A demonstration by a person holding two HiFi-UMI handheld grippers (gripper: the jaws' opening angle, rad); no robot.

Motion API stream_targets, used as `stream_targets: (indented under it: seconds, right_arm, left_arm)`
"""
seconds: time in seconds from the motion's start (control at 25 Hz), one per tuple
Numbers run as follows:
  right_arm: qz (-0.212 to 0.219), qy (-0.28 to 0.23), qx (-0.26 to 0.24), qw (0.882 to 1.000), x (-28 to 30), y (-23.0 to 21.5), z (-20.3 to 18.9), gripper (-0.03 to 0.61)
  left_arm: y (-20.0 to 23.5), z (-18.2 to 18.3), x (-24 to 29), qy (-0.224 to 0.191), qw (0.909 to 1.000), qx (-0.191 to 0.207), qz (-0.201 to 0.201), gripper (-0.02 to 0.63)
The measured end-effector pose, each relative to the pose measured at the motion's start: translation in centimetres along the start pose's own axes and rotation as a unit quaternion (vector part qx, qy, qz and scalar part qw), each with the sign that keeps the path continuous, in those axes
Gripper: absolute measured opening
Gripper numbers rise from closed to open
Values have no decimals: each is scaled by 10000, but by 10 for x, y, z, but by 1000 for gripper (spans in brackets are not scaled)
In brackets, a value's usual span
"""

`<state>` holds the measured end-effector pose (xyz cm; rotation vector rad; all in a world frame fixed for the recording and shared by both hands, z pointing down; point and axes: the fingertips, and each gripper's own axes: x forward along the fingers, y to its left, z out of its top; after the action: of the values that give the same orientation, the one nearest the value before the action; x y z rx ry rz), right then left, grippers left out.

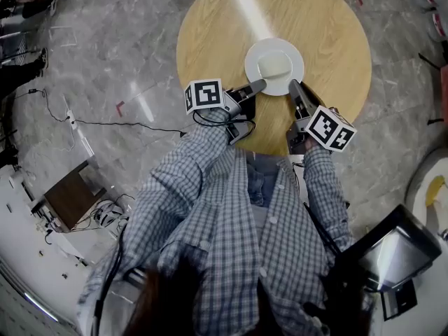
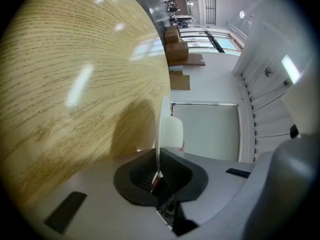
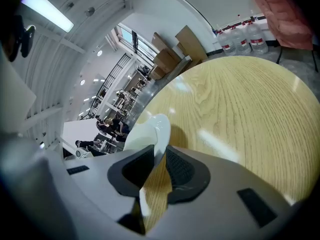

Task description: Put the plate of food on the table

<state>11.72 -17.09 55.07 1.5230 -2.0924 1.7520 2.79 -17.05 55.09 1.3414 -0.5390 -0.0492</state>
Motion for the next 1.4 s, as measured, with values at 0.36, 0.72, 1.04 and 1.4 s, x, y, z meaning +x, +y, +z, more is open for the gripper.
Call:
stream_targets:
  seconds: [0.36, 0.72, 1.04, 1.4]
  right_arm:
    - [-218, 102, 160, 9996, 4, -14, -10, 75]
    - [-362, 160, 272, 9988, 10, -26, -18, 76]
    - [-468, 199, 307, 9982, 9, -29, -19, 75]
    - [-712, 379, 0, 9967, 10, -30, -21, 75]
  left_arm:
    - [15, -3, 3, 75, 9997, -52, 235, 20]
    - [30, -4, 8, 168, 9991, -129, 378, 20]
    - [32, -7, 11, 469, 9973, -53, 563, 20]
    - [34, -10, 13, 703, 9931, 40, 934, 20]
